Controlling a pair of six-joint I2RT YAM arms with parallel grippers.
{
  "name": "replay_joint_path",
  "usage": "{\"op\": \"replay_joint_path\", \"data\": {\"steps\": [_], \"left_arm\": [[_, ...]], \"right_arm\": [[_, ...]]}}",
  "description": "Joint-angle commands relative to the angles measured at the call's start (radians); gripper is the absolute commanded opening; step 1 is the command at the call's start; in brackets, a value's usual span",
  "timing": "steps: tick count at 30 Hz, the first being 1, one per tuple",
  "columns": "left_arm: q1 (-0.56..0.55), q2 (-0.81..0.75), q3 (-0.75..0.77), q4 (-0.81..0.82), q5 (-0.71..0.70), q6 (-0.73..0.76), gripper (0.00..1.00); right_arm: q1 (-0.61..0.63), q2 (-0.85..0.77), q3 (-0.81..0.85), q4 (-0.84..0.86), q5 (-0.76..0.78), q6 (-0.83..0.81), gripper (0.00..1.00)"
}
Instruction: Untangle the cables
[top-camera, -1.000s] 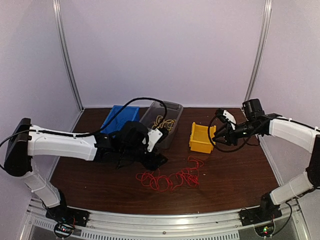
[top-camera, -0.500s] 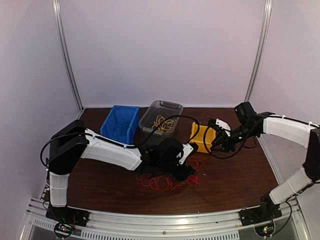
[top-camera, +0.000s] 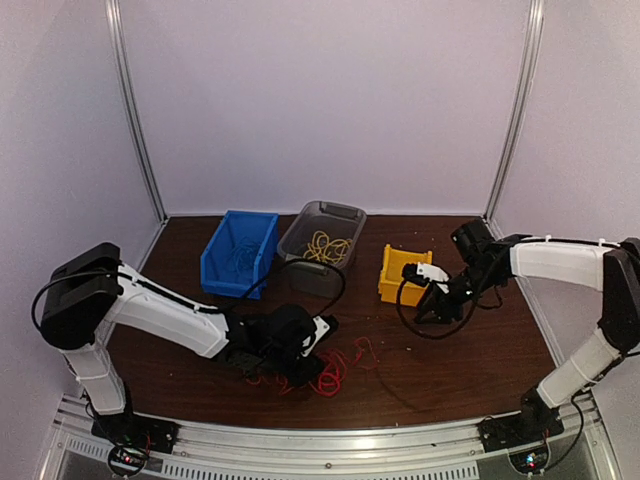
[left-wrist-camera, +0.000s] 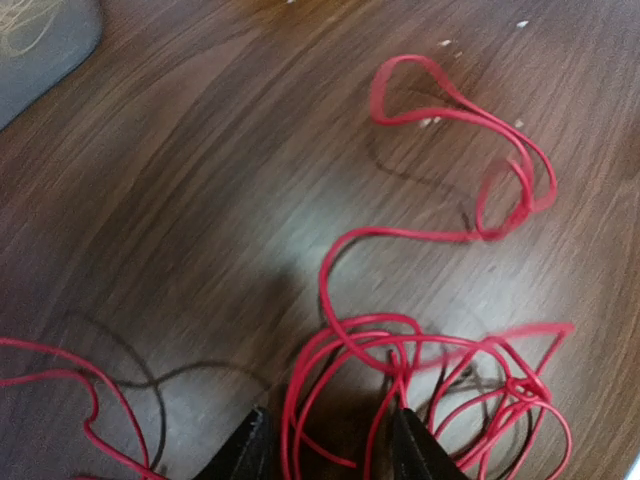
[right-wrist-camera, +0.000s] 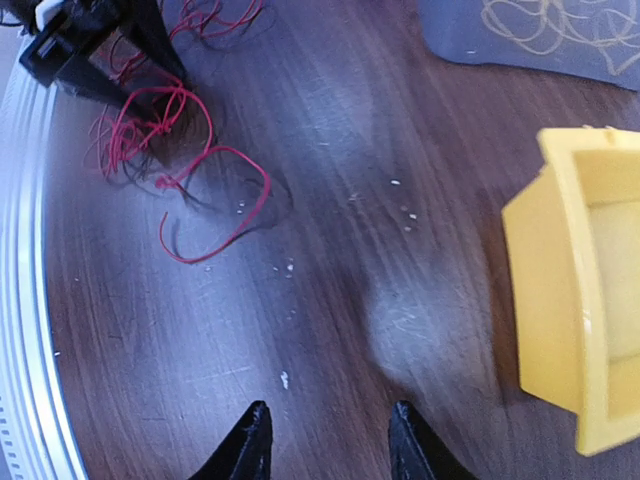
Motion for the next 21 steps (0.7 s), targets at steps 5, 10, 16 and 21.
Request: {"op": "replay_joint_path", "data": {"steps": [5,10,16,21], "left_arm": [[0.013,-0.255,-0.131,-0.051,-0.128,-0.067,0.52],[0.012,-0.403,-0.111,0.051,-0.080,-0.023,0.65],[0.034,-0.442,-0.141,0.087,-0.164,-0.085,0.69],[0.071,-0.426,-0.128,-0.153,-0.449,-0.388,0.71]], "right_arm": [[0.172,0.112,0.083,0.049,0.031,0.029,0.45],[0.302,0.116,0.081,0.101,0.092,0.024,0.52],[0.391,0.215,0.160,0.133,0.124,0.029,0.53],[0.471,0.322,0.222,0.176,0.185,0.080,0.57]]}}
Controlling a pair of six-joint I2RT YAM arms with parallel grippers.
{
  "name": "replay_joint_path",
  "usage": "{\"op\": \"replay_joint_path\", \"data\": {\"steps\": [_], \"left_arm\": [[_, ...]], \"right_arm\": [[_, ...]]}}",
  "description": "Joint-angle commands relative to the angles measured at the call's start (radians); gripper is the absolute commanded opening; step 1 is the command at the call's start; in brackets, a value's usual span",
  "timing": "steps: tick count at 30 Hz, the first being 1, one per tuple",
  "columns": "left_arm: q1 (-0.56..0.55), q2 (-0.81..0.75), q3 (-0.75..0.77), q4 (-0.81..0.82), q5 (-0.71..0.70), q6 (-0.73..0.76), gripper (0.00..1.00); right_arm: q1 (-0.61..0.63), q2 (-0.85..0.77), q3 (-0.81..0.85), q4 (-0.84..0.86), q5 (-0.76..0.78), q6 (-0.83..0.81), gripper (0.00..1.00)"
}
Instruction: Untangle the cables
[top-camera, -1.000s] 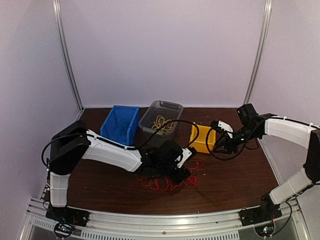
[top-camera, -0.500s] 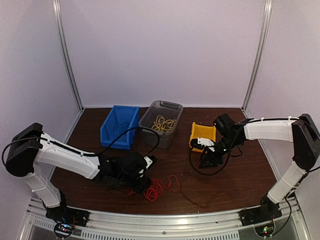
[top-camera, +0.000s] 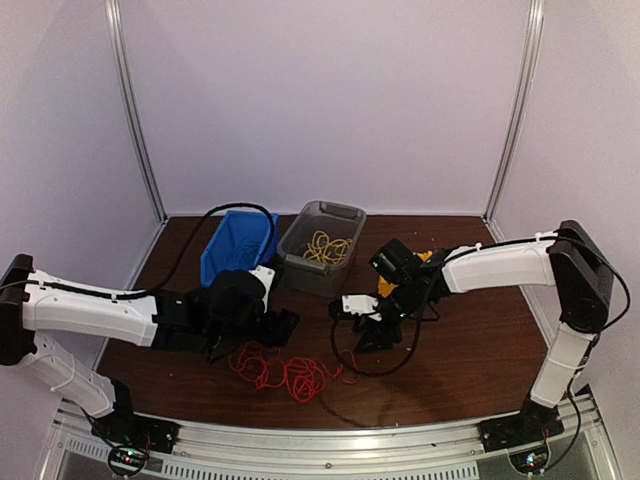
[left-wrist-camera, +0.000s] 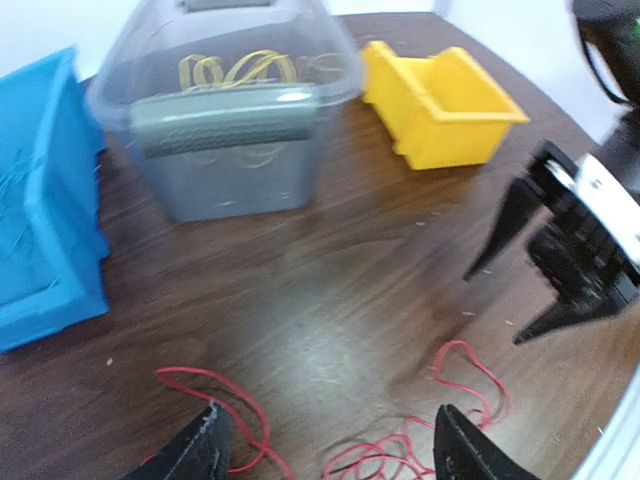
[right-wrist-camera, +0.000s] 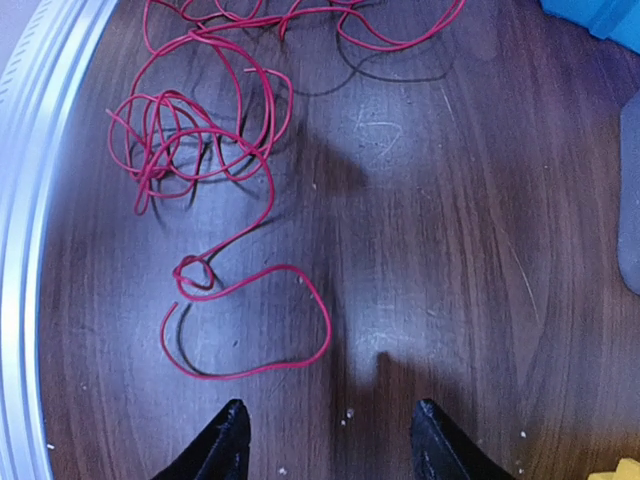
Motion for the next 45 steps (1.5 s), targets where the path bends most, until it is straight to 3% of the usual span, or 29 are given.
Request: {"op": "replay_joint_path", "data": {"steps": [1,6,10,13,16,19,21,32,36,40,43,45], "left_arm": [[0.036,-0.010,-0.011,-0.141,-0.239,-0.233,0.71],[0.036,-0.167,-0.073,-0.108,-0.332,-0.294,0.72],[0.036,-0.308,-0.093,-0.213,-0.495,-0.400,0.72],[0.036,-0.415,-0.133,-0.190,-0.556,-0.354,0.72],[0.039,-0.467,-0.147,-0.182,-0.591,-0.304,0.73],[0.042,-0.455,-0.128,-0.183,-0.581,-0.248,0.74],[0.042,-0.425,-0.110,-0.176,-0.554,-0.217,0.74],[0.044,-0.165,-0.129,0.289,-0.003,0.120,0.78],[0.042,-0.030,-0.077,0.439,0.225,0.210,0.80],[0.043,0.129,0.018,0.503,0.332,0.244,0.80],[0.042,0.253,0.079,0.548,0.458,0.254,0.76],[0.042,0.310,0.106,0.569,0.450,0.227,0.64]], "right_arm": [[0.062,0.089,0.071,0.029,0.067,0.048,0.57],[0.076,0.180,0.144,-0.004,0.090,0.077,0.57],[0.076,0.201,0.143,-0.017,0.105,0.076,0.56],[0.077,0.216,0.136,-0.028,0.092,0.080,0.50],[0.078,0.237,0.149,-0.048,0.088,0.086,0.36],[0.075,0.235,0.168,-0.065,0.096,0.095,0.10],[0.071,0.214,0.191,-0.092,0.111,0.090,0.00],[0.013,-0.110,0.401,-0.258,0.082,0.100,0.00],[0.013,-0.141,0.512,-0.334,0.056,0.095,0.00],[0.013,-0.148,0.588,-0.369,0.041,0.109,0.00],[0.014,-0.162,0.611,-0.362,0.053,0.114,0.00],[0.013,-0.172,0.630,-0.365,0.063,0.114,0.00]]}}
